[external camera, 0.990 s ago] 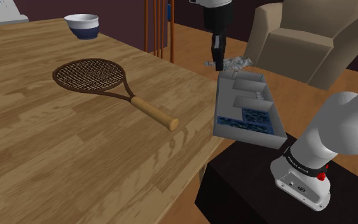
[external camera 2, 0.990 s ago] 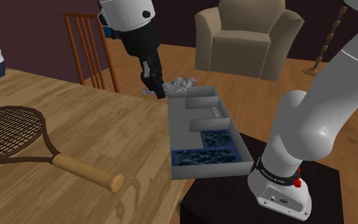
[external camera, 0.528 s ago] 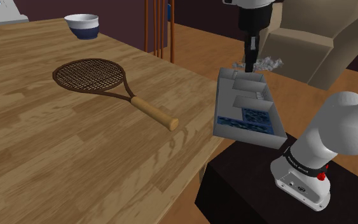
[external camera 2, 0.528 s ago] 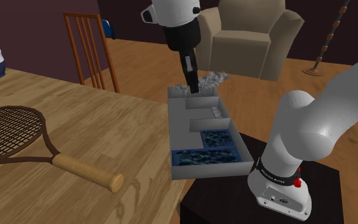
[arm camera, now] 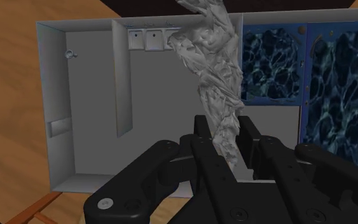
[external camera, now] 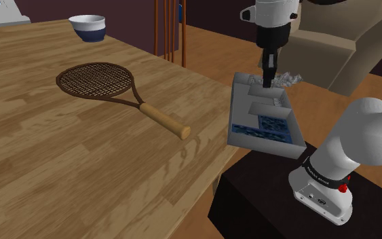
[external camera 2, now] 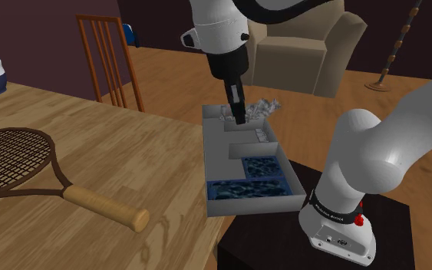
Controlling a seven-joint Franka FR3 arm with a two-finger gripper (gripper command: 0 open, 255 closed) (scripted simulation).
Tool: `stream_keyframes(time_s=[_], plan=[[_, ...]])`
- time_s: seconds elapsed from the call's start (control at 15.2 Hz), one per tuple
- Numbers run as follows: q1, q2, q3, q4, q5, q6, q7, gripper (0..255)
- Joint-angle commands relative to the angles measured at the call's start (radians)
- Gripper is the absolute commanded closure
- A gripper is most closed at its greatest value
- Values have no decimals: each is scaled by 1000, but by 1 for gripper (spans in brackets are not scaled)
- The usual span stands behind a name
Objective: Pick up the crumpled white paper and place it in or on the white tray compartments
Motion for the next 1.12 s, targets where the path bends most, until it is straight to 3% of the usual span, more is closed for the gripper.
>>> stream_keyframes(time_s=[0.0, 0.33, 0.86, 0.92, 1.06], plan=[[2, -4, 2, -30, 2, 27, 2, 255], [6, -8, 8, -100, 9, 92, 10, 255], [6, -7, 8, -102, 9, 94, 10, 255], [6, -7, 8, -102, 9, 94, 10, 0], [6, -7, 8, -102, 9, 94, 10, 0]])
